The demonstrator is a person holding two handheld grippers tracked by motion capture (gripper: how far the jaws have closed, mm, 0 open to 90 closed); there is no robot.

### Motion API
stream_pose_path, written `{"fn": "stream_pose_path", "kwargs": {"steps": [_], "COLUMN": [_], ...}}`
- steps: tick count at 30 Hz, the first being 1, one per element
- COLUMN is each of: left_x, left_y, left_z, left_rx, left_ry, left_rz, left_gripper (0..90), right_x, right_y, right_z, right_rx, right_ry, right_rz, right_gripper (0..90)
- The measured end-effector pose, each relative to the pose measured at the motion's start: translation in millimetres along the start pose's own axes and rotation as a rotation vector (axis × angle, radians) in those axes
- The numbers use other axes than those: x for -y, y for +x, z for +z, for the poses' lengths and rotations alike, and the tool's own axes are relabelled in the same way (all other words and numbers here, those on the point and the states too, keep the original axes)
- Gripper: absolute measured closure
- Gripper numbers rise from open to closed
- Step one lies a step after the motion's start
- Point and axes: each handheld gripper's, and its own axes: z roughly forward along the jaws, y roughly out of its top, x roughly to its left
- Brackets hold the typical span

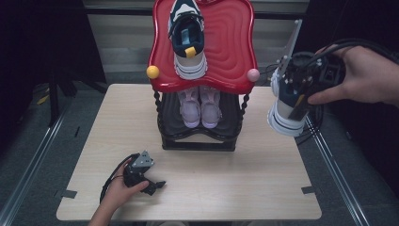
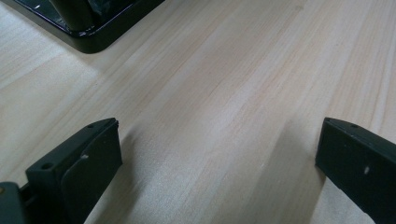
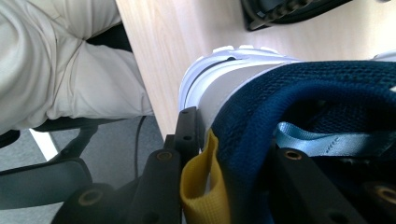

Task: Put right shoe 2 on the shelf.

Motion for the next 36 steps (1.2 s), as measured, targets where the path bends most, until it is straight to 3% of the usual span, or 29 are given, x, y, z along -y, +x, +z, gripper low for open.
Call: {"fn": "stream_pose_path", "kwargs": {"steps": [9, 12, 17, 21, 27, 36], "left_x": [0.0, 0.0, 0.0, 0.0, 0.0, 0.0], "left_y": [0.0, -0.1, 0.0, -0.1, -0.1, -0.1], "left_z": [0.0, 0.0, 0.0, 0.0, 0.0, 0.0], "left_rx": [0.0, -0.002, 0.0, 0.0, 0.0, 0.0], "left_ry": [0.0, 0.0, -0.001, 0.0, 0.0, 0.0], "left_rz": [0.0, -0.001, -0.001, 0.0, -0.001, 0.0], "left_gripper": [0.0, 0.0, 0.0, 0.0, 0.0, 0.0], "right_x": [-19.2, -29.9, -48.7, -64.7, -90.5, -118.6], "right_y": [-3.0, -4.6, -6.8, -11.8, -16.5, -24.5], "right_z": [-36.1, -46.9, -61.6, -63.7, -60.8, -54.5], "right_rx": [0.102, 0.156, 0.195, 0.235, 0.246, 0.312], "right_ry": [-0.01, -0.019, -0.041, -0.046, -0.038, -0.026], "right_rz": [-0.035, -0.062, -0.083, -0.105, -0.147, -0.213], "right_gripper": [72.1, 72.5, 73.0, 73.6, 73.8, 73.8]}}
